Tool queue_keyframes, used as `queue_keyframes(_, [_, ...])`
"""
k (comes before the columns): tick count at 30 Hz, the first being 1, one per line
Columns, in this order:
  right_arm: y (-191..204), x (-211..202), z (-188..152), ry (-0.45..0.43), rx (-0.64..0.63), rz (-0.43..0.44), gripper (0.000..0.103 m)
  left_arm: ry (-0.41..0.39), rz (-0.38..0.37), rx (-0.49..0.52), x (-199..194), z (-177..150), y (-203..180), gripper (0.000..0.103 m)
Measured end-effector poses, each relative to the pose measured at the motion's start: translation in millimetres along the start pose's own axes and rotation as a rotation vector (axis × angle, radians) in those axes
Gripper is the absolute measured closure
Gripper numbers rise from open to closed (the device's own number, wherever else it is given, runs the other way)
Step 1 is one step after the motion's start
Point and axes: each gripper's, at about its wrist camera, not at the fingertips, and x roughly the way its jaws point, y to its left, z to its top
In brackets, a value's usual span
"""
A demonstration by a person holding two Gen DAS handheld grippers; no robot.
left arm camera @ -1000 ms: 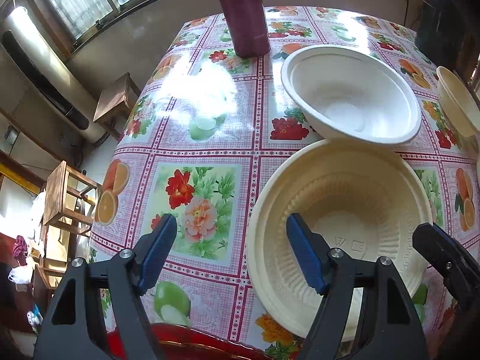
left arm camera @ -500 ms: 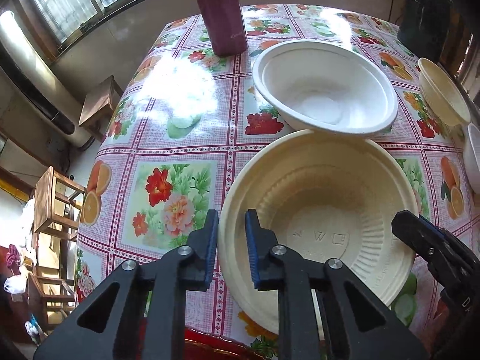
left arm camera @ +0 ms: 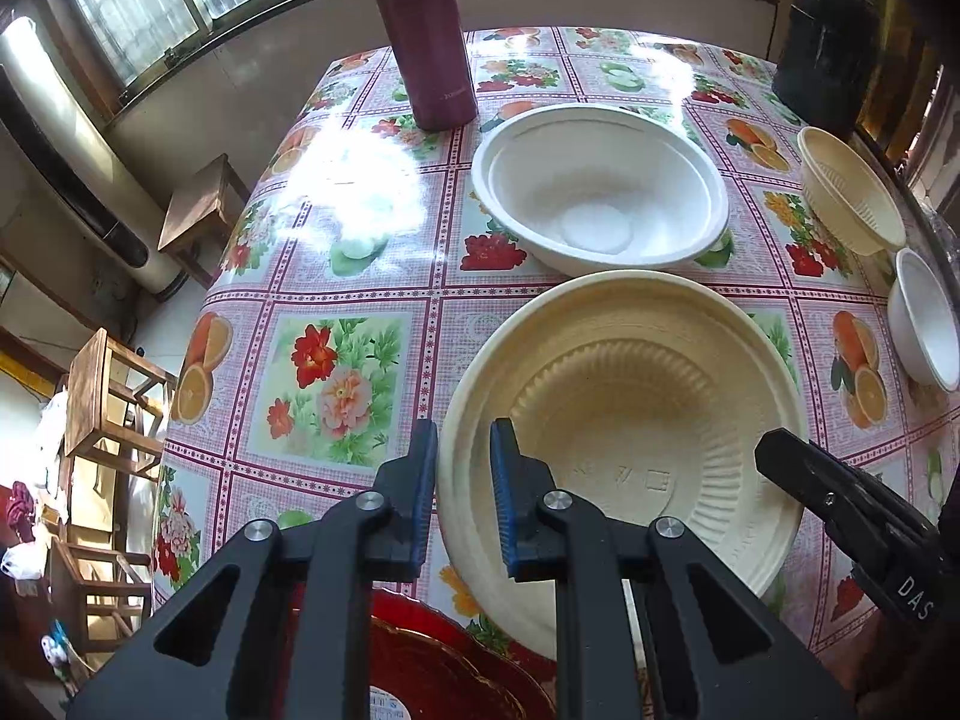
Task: Organize plates and bowls
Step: 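Lift the cream plate with both grippers and carry it over the red plates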
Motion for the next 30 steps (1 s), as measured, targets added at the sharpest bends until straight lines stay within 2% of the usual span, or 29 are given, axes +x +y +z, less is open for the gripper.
queue_keyframes(12, [9,-72,-31,-0.121,-0.005,0.049,0.089,-0.101,-0.023,0.048,-62,-20,-21,0.087])
queue_keyframes(19, [38,-99,-41,-0.157,-0.041,0.059,0.089,-0.164,-0.039,0.044,-95,-35,-5,0.087])
queue_keyframes(24, [69,-94,-51,-0.119,-0.081,0.092,0.088,-0.179,-0.012,0.020,-111,-54,25,0.087])
queue_keyframes(30, [109,-67,-79,-0.029,-0.155,0.132,0.089,-0.147,0.044,-0.016,-114,-87,68,0.087])
